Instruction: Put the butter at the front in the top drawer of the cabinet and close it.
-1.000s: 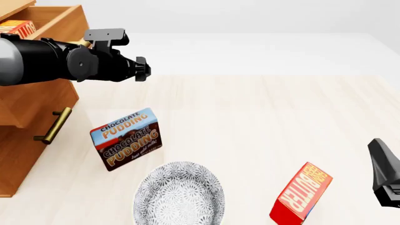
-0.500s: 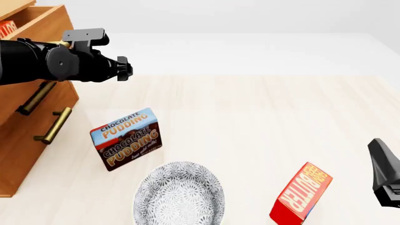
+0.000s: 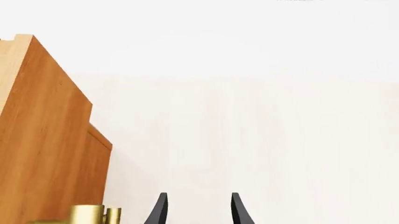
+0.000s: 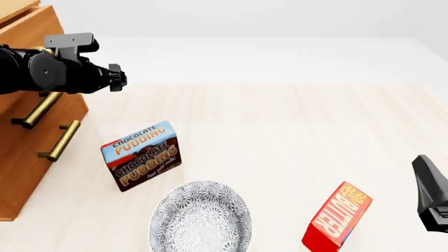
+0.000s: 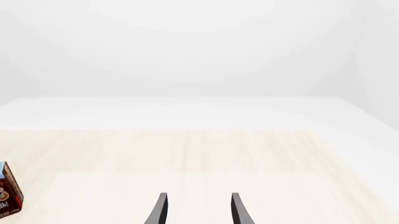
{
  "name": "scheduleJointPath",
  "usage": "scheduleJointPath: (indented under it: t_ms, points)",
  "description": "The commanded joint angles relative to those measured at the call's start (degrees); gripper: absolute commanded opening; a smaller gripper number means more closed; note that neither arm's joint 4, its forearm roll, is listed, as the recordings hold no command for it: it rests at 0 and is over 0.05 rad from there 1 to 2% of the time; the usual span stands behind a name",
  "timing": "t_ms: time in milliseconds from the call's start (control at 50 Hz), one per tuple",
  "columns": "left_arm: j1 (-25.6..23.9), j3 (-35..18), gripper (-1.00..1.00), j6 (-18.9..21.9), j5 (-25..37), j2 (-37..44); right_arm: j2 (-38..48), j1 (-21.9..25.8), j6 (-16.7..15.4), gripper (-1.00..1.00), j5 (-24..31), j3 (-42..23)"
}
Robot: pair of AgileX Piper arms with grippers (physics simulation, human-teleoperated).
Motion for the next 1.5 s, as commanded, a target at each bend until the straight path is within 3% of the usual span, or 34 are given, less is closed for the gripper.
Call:
scheduleJointPath:
  t_ms: [20, 800, 1340, 1500]
  points:
    - [3.4, 1.7, 1.0, 0.7, -0.7, -0.9, -0.1, 0.0, 0.0, 1.0, 0.0, 0.0]
    - [10.9, 7.3, 1.0, 1.0, -1.3, -6.9, 0.0, 0.0, 0.0, 1.0, 0.0, 0.0]
    - [1.7, 13.7, 1.0, 2.7, 9.1, -27.8, 0.0, 0.0, 0.0, 1.0, 0.0, 0.0]
    - [-3.3, 16.6, 1.0, 2.9, 10.6, -32.7, -0.1, 0.0, 0.0, 1.0, 0.0, 0.0]
